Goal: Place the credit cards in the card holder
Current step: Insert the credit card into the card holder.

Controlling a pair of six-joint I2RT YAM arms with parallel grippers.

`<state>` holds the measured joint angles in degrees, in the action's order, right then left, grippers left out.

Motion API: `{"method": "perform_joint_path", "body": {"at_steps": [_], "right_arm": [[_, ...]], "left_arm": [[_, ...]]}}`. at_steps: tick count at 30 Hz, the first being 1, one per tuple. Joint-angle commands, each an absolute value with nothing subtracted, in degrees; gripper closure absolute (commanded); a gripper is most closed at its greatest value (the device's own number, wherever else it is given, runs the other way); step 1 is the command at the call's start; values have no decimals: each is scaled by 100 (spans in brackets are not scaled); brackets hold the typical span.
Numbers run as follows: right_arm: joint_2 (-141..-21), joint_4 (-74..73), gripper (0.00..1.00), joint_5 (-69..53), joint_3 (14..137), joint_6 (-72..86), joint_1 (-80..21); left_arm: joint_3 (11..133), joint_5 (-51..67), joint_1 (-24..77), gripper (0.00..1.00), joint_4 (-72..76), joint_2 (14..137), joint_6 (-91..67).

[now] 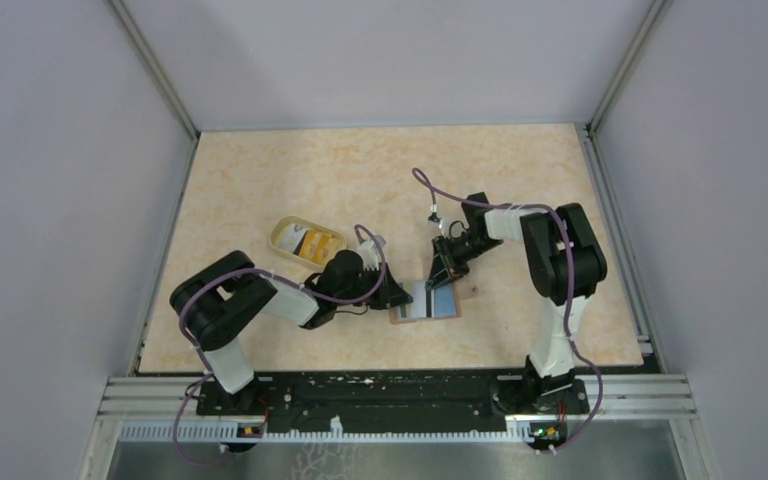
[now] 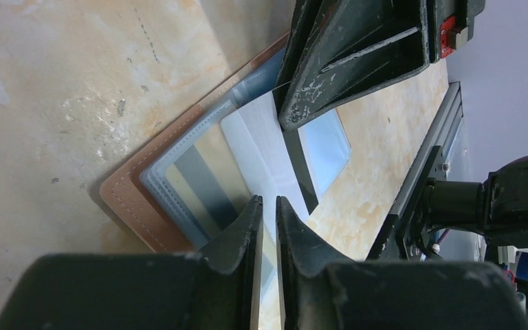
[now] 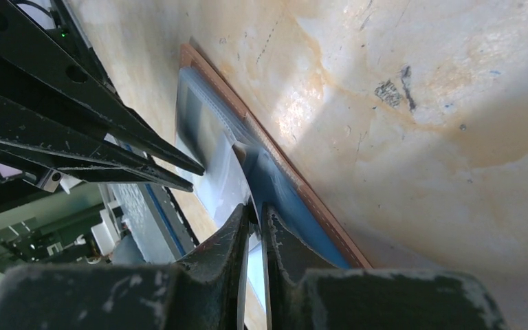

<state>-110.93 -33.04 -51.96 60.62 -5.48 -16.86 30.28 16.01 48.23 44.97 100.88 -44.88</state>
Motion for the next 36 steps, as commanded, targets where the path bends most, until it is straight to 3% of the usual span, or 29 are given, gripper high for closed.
{"method": "perform_joint_path", "body": {"at_steps": [1,5,9,20,36], "right_arm": [[-11259,-3436,89,-4967,6257,-847,-1777],[-11322,-3433,89,-4998,6302,-820,-1777],[-11391,-3443,89,-5092,6460,-762,-1775],[-11432,-3440,89,-5185,6521,-757,-1776],[-11479,-3015,88,-5388,6533,-322,-2074]], "left_arm": [[2857,1586,4854,80,4557,9698,-4346],[2781,1392,4852,74,4021,9120,-4228],[2848,994,4852,74,3078,8808,-4156],[3277,301,4852,88,1439,8710,-4148],[3807,1157,4852,88,1752,9769,-4123]]}}
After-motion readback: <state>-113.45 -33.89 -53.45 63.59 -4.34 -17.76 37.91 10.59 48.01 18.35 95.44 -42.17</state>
